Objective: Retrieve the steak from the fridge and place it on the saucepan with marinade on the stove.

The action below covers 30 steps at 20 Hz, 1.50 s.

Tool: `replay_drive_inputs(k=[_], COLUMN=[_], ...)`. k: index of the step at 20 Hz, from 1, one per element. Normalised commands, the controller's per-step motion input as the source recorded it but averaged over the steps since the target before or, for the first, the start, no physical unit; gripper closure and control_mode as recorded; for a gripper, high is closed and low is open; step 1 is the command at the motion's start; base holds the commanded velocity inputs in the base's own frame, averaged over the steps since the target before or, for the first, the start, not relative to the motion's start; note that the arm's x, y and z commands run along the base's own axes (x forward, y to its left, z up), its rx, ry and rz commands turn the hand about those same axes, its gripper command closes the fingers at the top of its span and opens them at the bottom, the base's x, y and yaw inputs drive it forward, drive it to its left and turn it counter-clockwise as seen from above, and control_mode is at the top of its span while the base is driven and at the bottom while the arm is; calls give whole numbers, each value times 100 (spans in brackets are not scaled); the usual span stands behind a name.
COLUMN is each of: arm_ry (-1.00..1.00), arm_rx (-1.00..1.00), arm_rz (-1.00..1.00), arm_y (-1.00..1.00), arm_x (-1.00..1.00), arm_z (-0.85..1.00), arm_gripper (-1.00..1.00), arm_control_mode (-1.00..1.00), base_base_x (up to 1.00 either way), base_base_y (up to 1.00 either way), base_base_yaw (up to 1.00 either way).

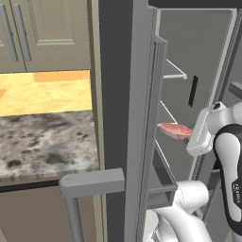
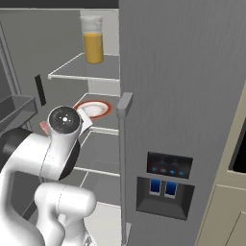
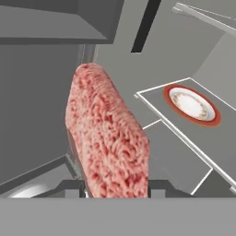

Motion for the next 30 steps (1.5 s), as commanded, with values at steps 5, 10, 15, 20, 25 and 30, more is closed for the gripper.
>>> replay_drive_inputs(k=[5,10,15,20,25,30], arm_ry=[0,0,0,0,0,0], arm_rx=[0,0,0,0,0,0], arm_rz=[0,0,0,0,0,0], arm_y=[0,0,0,0,0,0], arm_x=[0,0,0,0,0,0], arm_z=[0,0,0,0,0,0], arm_gripper=[100,100,100,100,100,100], arm_control_mode=[100,100,100,100,100,100], base_base_x=[-64,-83,-78,-51,-7,0], base_base_y=[-30,-54,-46,-42,-23,-17], base_base_yaw=[0,1,18,43,57,68])
